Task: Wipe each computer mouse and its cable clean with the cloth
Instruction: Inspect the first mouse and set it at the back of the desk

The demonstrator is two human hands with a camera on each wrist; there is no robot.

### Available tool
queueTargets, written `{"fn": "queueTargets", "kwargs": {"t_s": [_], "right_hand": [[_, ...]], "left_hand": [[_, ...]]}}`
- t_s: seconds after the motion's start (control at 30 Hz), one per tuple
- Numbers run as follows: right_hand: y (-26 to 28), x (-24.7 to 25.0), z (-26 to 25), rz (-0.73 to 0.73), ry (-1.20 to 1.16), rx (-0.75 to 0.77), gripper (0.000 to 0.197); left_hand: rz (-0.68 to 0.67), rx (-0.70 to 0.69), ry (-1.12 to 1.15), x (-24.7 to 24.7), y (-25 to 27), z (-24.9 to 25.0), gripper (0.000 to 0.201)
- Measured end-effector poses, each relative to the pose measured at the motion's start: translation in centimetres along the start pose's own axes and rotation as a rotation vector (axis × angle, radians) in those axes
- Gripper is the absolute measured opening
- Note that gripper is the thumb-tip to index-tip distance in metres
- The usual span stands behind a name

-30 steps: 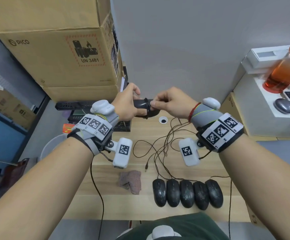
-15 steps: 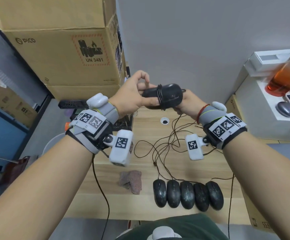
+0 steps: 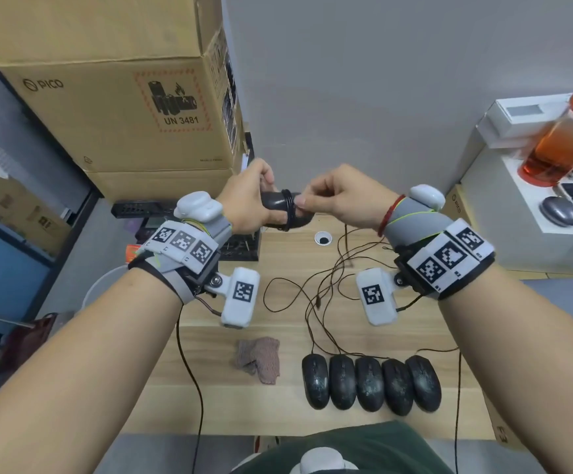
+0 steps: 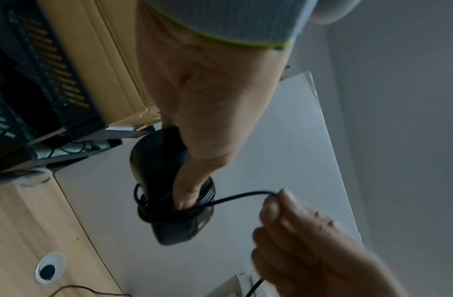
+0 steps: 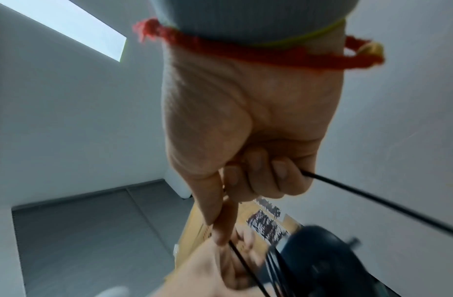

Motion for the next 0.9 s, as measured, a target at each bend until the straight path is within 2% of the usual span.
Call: {"fn": "queueTargets", "kwargs": {"t_s": [0.1, 0.23, 0.33, 0.4, 0.47, 0.53, 0.6, 0.67, 0.8, 0.9], "right_hand": [[-0.6, 2.1, 0.0, 0.114, -0.055, 0.014, 0.022], [-2.4, 2.9, 2.3, 0.192, -0.059, -0.026, 0.019], [-2.5, 2.3, 4.6, 0.161, -0.124, -0.11, 0.022], [-2.5, 1.3, 6.1, 0.096, -0.081, -0.164, 0.021], [-2.3, 0.4, 7.1, 0.082, -0.017, -0.227, 0.023], [-2.0, -0.8, 7.2, 0.049, -0.126, -0.232, 0.02], [-1.5, -2.2, 6.5, -0.006, -0.114, -0.192, 0.027], [-1.1, -2.9, 5.7, -0.023, -0.003, -0.161, 0.03], [-0.9, -3.5, 3.9, -0.077, 0.165, -0.124, 0.027], [-0.8, -3.1, 2.4, -0.101, 0.182, -0.077, 0.023]], "left_hand": [[-0.121, -0.068, 0.002, -1.0, 0.4, 0.7, 0.063], [-0.208, -0.174, 0.233, -1.4, 0.8, 2.4, 0.063], [-0.183, -0.204, 0.41, -0.9, 0.8, 3.8, 0.06], [-0.147, -0.208, 0.48, -0.3, 0.8, 4.4, 0.058], [-0.083, -0.195, 0.525, 0.1, 0.7, 4.3, 0.058], [0.019, -0.16, 0.549, 0.6, 0.3, 3.6, 0.057], [0.126, -0.121, 0.522, 1.0, -0.1, 2.4, 0.057], [0.183, -0.084, 0.461, 1.0, -0.5, 1.2, 0.058], [0.196, -0.027, 0.246, 0.7, -1.0, -1.0, 0.061], [0.162, 0.003, 0.067, 0.5, -0.9, -1.6, 0.06]]}}
Point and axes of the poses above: each hand's wrist, its own y-axis away from the middle knuckle, its own x-axis out of the back of the hand, z = x × y, the point moved 5 cm from there along -y, towards the middle knuckle, and after that the axes turned 8 degrees about -x, right-handed, at the moved point
